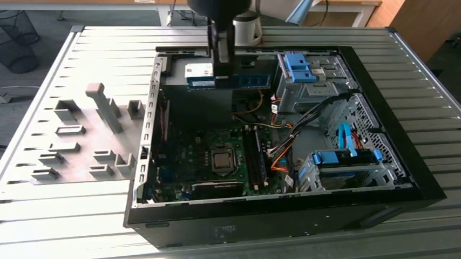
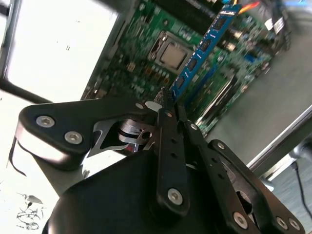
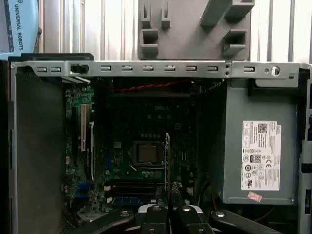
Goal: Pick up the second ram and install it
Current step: 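Pick up the second ram and move it above second insertion slot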
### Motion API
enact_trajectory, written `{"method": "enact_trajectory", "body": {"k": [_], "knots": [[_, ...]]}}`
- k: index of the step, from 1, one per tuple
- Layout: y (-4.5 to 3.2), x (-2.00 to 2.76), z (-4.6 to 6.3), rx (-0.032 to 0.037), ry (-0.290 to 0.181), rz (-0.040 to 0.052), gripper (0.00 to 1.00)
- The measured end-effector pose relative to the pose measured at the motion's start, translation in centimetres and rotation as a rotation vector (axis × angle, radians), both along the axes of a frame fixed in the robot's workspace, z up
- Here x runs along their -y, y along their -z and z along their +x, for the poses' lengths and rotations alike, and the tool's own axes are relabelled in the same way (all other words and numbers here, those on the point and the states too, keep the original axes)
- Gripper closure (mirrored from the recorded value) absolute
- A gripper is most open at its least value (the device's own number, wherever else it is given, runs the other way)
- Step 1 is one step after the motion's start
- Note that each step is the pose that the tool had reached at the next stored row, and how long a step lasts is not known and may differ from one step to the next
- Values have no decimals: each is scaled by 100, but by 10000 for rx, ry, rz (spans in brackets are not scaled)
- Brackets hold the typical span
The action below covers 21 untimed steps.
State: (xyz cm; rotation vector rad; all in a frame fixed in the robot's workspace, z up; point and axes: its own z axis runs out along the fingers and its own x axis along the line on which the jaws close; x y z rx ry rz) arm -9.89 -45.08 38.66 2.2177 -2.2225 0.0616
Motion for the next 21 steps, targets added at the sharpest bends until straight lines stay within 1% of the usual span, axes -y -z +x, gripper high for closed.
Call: {"method": "enact_trajectory", "body": {"k": [2, 7, 13, 15, 21], "knots": [[17, 0, 91, 33, 2, -8, 86], [28, -3, 290, 37, 11, -20, 86], [35, -7, 449, 38, 81, -29, 86], [35, -7, 475, 37, 87, -29, 86], [35, -7, 479, 37, 87, -29, 86]]}}
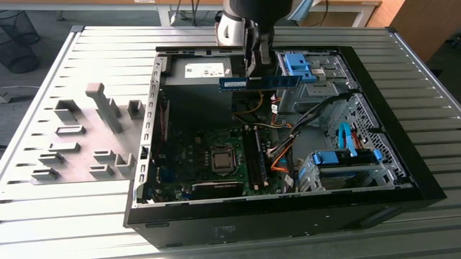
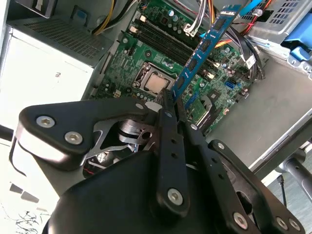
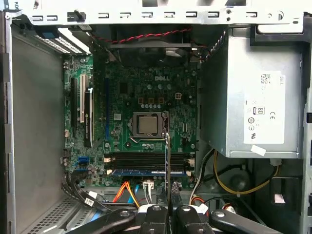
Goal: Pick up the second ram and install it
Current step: 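Pick up the second ram and move it above second insertion slot, then insert the second ram into the second slot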
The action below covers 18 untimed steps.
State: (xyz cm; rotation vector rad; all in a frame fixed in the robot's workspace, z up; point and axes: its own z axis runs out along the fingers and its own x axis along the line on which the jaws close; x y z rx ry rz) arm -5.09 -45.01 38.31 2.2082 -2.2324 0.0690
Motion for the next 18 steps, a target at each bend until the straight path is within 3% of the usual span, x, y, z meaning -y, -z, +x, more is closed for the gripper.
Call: {"method": "enact_trajectory", "body": {"k": [12, 18], "knots": [[0, 0, 14, -1, 24, -1, 86], [2, 0, 14, 0, 321, -1, 86]]}}
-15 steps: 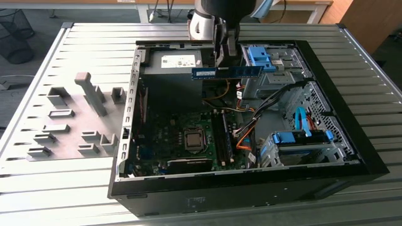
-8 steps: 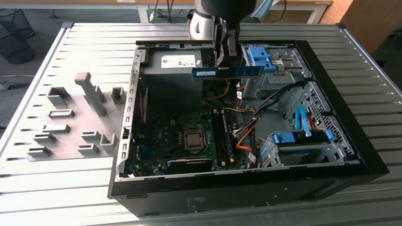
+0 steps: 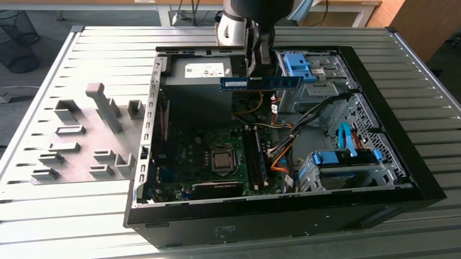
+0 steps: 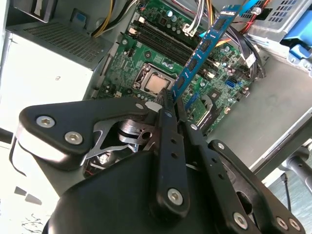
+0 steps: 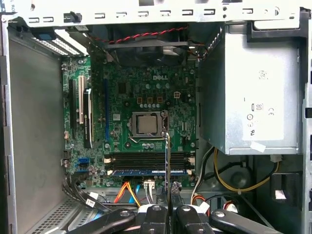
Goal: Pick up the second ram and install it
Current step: 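Insert the second ram into the second slot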
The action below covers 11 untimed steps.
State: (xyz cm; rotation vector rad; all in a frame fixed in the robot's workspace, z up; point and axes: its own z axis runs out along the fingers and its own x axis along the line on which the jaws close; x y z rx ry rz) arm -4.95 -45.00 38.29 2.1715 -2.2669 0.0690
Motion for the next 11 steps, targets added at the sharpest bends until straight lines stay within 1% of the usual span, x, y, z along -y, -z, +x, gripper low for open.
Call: {"method": "enact_trajectory", "body": {"k": [6, 11], "knots": [[3, 0, 0, 0, 365, -4, 86], [7, 0, 0, 0, 827, -16, 86]]}}
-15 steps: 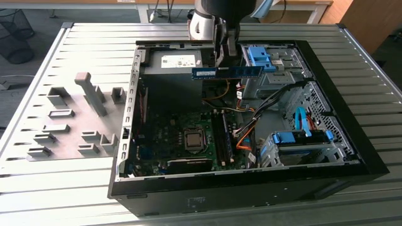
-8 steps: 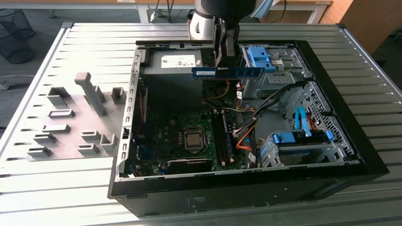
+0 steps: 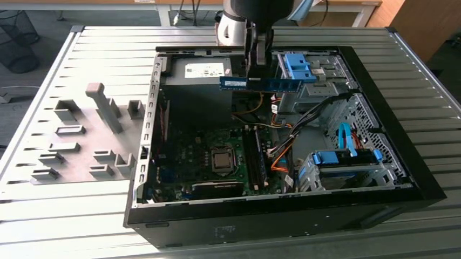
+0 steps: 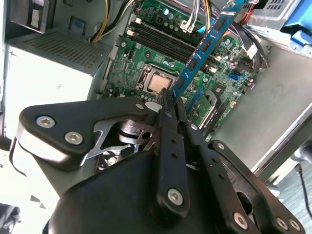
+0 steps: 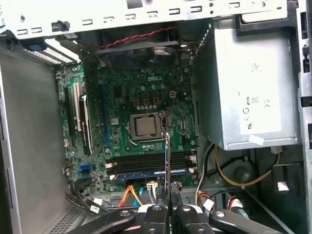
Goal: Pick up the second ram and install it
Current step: 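Insert the second ram into the second slot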
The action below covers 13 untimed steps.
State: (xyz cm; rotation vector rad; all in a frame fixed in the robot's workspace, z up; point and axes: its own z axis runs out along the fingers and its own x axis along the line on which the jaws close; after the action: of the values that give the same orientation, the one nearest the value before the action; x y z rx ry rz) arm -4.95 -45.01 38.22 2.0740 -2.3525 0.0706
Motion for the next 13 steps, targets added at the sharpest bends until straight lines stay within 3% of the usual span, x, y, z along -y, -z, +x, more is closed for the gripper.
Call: {"method": "enact_trajectory", "body": {"k": [13], "knots": [[9, 0, 0, 1, 1254, -7, 86]]}}
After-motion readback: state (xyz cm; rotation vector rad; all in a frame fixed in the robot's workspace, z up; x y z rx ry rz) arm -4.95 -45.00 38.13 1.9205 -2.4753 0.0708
